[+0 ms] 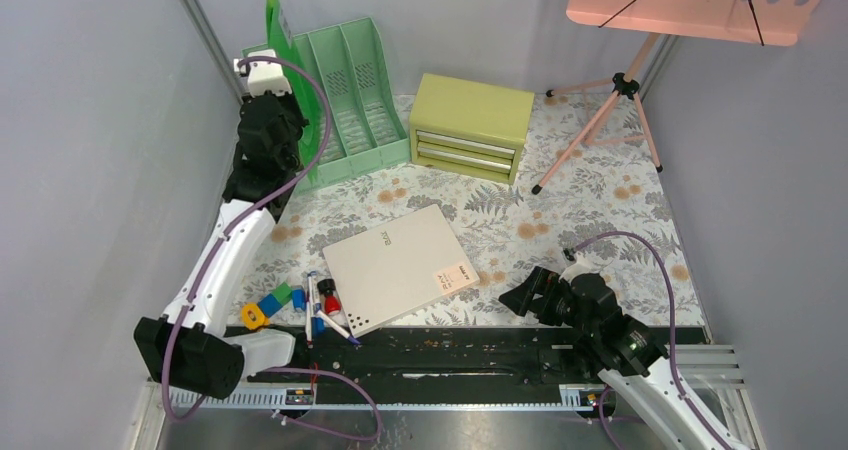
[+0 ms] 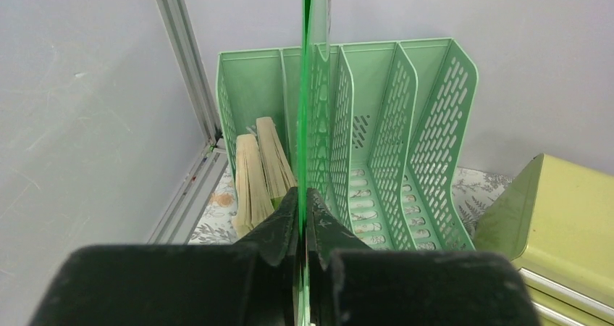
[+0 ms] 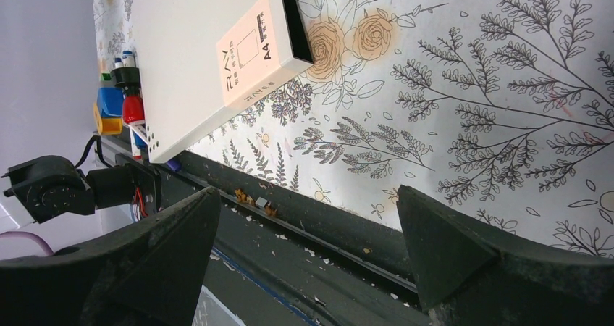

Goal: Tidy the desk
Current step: Place the folder in the storage box.

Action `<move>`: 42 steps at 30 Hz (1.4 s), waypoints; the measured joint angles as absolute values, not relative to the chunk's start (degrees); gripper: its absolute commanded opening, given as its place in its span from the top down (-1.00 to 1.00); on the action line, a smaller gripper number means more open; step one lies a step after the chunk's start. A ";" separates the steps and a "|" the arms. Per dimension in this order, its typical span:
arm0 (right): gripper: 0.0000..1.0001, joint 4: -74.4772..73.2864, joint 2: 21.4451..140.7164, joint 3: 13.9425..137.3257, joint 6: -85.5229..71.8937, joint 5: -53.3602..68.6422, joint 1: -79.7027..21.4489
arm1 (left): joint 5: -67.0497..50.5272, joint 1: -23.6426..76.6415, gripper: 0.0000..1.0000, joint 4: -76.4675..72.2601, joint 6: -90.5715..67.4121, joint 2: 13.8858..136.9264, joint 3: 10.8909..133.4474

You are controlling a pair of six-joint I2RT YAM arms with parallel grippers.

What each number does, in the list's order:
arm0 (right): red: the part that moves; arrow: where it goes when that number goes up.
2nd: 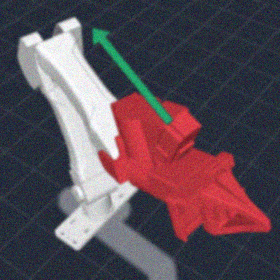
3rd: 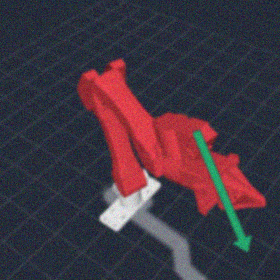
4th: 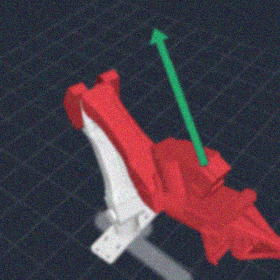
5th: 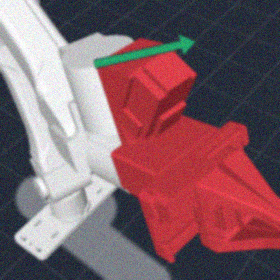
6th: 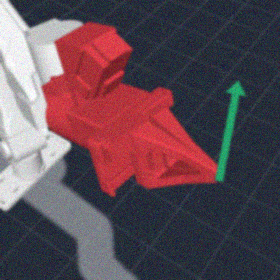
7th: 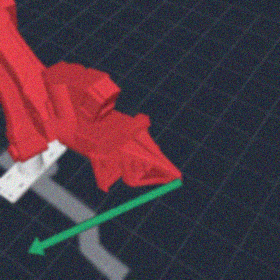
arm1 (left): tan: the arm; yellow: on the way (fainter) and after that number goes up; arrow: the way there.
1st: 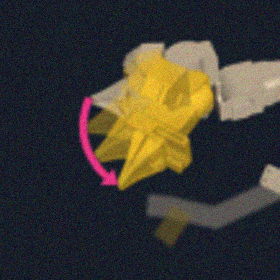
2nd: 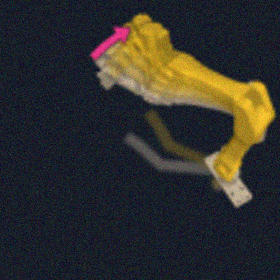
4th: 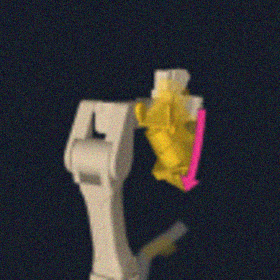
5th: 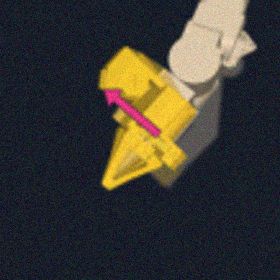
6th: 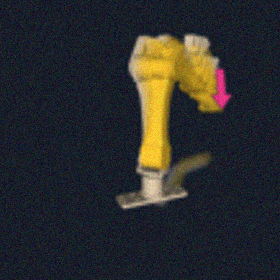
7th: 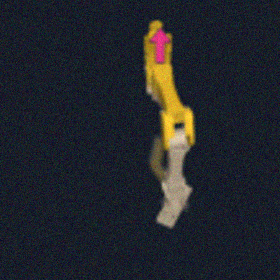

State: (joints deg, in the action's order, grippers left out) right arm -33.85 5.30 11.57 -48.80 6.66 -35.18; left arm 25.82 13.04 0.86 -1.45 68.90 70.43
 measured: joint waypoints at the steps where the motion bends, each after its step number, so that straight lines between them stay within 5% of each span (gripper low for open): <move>1: -0.99 -33.82 5.41 11.57 -48.80 6.66 -35.18 | 25.87 13.04 1.00 0.45 -1.41 69.17 70.43; 42: -0.99 -32.25 9.08 11.38 -48.95 6.68 -35.18 | 23.77 9.19 1.00 -20.91 2.46 83.44 70.02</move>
